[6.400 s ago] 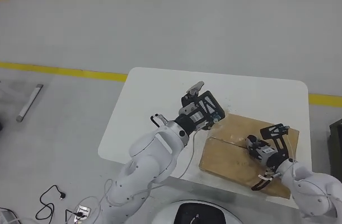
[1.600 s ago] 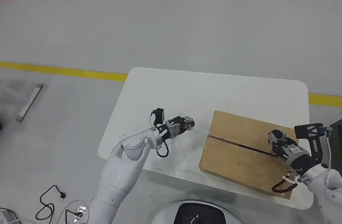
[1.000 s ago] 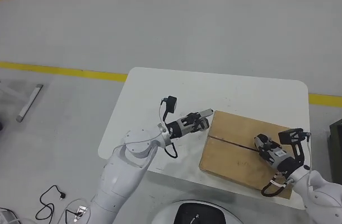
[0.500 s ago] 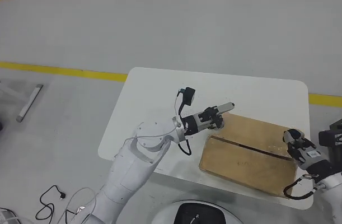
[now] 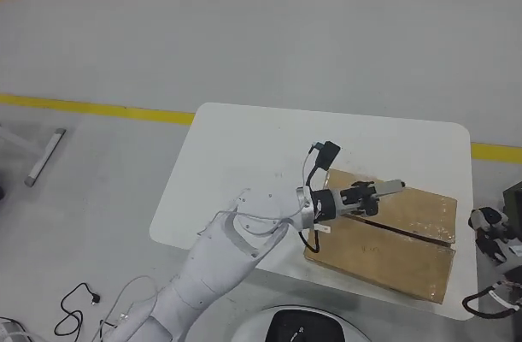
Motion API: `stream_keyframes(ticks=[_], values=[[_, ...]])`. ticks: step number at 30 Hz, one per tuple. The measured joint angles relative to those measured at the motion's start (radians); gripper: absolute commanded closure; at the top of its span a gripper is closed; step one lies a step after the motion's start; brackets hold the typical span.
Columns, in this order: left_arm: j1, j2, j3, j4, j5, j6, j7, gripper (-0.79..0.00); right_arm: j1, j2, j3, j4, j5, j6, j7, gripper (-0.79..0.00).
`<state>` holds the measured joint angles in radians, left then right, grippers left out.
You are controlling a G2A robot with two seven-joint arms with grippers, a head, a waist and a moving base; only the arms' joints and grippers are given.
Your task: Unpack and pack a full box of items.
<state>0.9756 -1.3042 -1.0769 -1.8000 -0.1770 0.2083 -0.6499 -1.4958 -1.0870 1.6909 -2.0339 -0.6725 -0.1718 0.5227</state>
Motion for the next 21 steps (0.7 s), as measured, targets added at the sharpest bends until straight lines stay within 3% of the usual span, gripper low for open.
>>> stream_keyframes(ticks=[8, 10, 14, 16, 17, 18, 21], values=[[-0.033, -0.012, 0.079, 0.009, 0.014, -0.003, -0.004, -0.785, -0.041, 0.002, 0.053, -0.007, 0.024, -0.006, -0.018, 0.0], [-0.033, -0.011, 0.077, -0.004, 0.031, -0.006, -0.004, -0.785, -0.046, 0.002, 0.058, -0.009, 0.036, -0.01, -0.02, -0.108], [-0.007, 0.001, 0.03, -0.038, 0.084, -0.012, -0.001, -0.785, -0.044, 0.003, 0.051, -0.013, 0.056, -0.033, -0.002, -0.209], [0.023, 0.013, -0.016, -0.06, 0.13, -0.013, 0.004, -0.785, -0.035, 0.003, 0.036, -0.011, 0.081, -0.043, 0.011, -0.468], [0.041, 0.018, -0.04, -0.07, 0.144, -0.012, 0.006, -0.785, -0.029, 0.003, 0.03, -0.009, 0.09, -0.044, 0.019, -0.526], [0.059, 0.024, -0.066, -0.08, 0.157, -0.012, 0.009, -0.785, -0.022, 0.004, 0.022, -0.008, 0.096, -0.043, 0.028, -0.563], [0.126, 0.044, -0.16, -0.12, 0.245, -0.023, 0.03, -0.785, 0.01, 0.004, -0.01, -0.004, 0.088, -0.031, 0.063, -0.563]])
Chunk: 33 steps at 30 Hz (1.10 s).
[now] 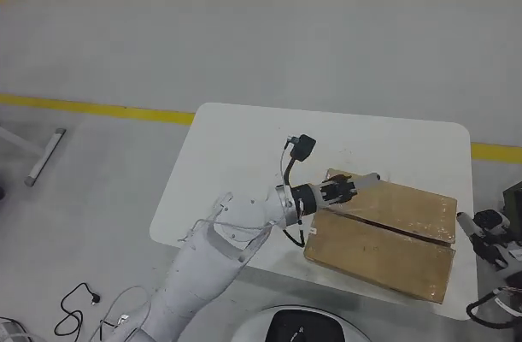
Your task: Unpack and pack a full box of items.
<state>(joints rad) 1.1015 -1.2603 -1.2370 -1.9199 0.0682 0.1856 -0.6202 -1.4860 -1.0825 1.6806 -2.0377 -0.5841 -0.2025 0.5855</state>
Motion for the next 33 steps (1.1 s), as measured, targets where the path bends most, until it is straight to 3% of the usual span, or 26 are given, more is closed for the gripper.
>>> stream_keyframes(ticks=[2, 4, 10, 15, 19, 23, 24, 33], values=[[0.053, 0.013, -0.066, -0.029, 0.063, -0.013, 0.018, -0.785, 0.029, 0.0, -0.03, 0.002, -0.013, 0.019, 0.019, -0.588], [0.108, 0.024, -0.128, -0.058, 0.127, -0.027, 0.036, -0.785, 0.062, -0.002, -0.064, 0.006, -0.017, 0.043, 0.032, -0.671], [0.253, 0.043, -0.268, -0.138, 0.268, -0.058, 0.125, -0.785, 0.172, -0.009, -0.192, 0.034, -0.069, 0.1, 0.084, -0.631], [0.333, 0.048, -0.332, -0.172, 0.29, -0.069, 0.172, -0.785, 0.28, -0.021, -0.312, 0.081, -0.124, 0.176, 0.1, -0.579], [0.362, 0.05, -0.357, -0.171, 0.286, -0.078, 0.177, -0.785, 0.373, -0.035, -0.405, 0.14, -0.169, 0.257, 0.136, -0.449], [0.369, 0.051, -0.357, -0.159, 0.287, -0.084, 0.171, -0.785, 0.436, -0.047, -0.467, 0.198, -0.199, 0.325, 0.159, -0.043], [0.369, 0.052, -0.357, -0.156, 0.283, -0.085, 0.17, -0.785, 0.446, -0.049, -0.478, 0.206, -0.206, 0.334, 0.162, 0.0], [0.364, 0.056, -0.363, -0.129, 0.271, -0.114, 0.143, -0.785, 0.424, -0.055, -0.479, 0.177, -0.205, 0.366, 0.137, 0.0]])
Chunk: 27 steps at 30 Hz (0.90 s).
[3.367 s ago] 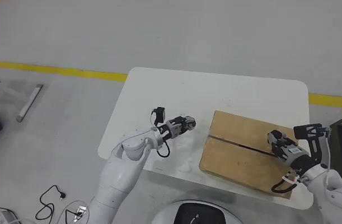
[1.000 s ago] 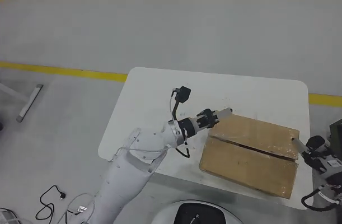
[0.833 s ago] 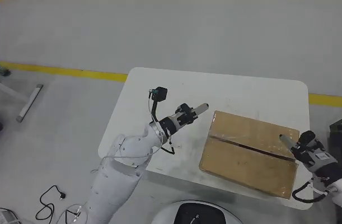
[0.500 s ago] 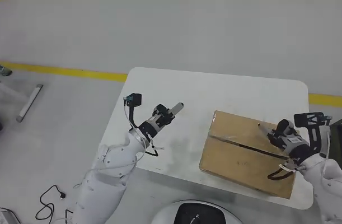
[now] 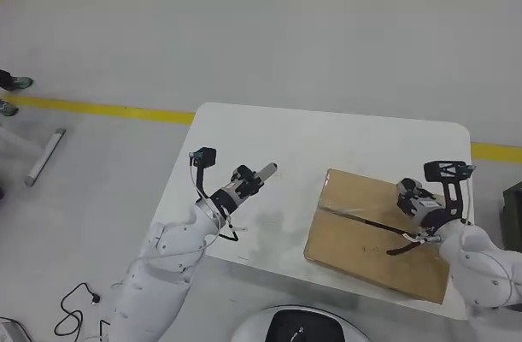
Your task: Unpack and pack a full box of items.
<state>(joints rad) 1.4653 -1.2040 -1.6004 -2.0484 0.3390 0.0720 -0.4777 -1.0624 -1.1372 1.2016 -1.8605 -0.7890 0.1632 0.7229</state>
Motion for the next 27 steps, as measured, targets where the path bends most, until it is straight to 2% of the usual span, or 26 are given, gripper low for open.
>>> stream_keyframes(ticks=[13, 27], values=[[-0.035, 0.007, 0.025, 0.03, 0.004, -0.024, -0.056, -0.785, -0.245, 0.02, 0.17, -0.184, 0.062, -0.059, -0.096, 0.0], [-0.079, 0.01, 0.07, 0.053, 0.022, -0.013, -0.077, -0.785, -0.393, 0.028, 0.221, -0.231, 0.002, -0.192, -0.205, 0.0]])
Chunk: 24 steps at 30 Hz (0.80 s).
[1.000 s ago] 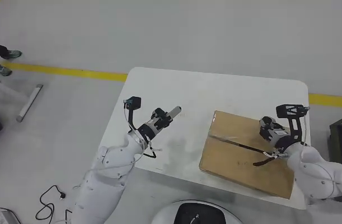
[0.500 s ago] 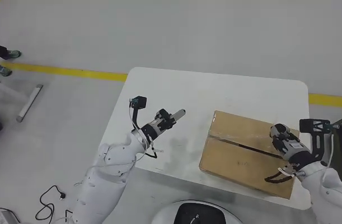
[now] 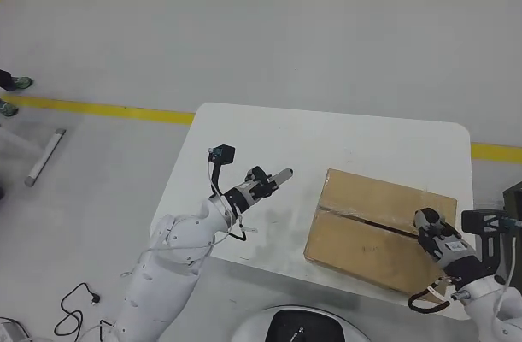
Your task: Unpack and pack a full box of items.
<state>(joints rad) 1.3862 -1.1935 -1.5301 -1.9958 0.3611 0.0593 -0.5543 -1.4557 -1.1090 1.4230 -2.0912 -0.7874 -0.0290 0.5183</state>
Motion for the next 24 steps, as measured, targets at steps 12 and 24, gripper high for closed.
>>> stream_keyframes(ticks=[12, 24], values=[[-0.005, 0.003, 0.016, 0.005, 0.013, 0.007, 0.003, -0.785, -0.082, 0.002, 0.014, 0.001, -0.036, -0.021, -0.014, -0.262], [-0.003, 0.004, 0.016, 0.006, 0.013, 0.009, 0.002, -0.785, -0.167, 0.006, 0.101, -0.057, 0.007, -0.016, -0.019, -0.73]])
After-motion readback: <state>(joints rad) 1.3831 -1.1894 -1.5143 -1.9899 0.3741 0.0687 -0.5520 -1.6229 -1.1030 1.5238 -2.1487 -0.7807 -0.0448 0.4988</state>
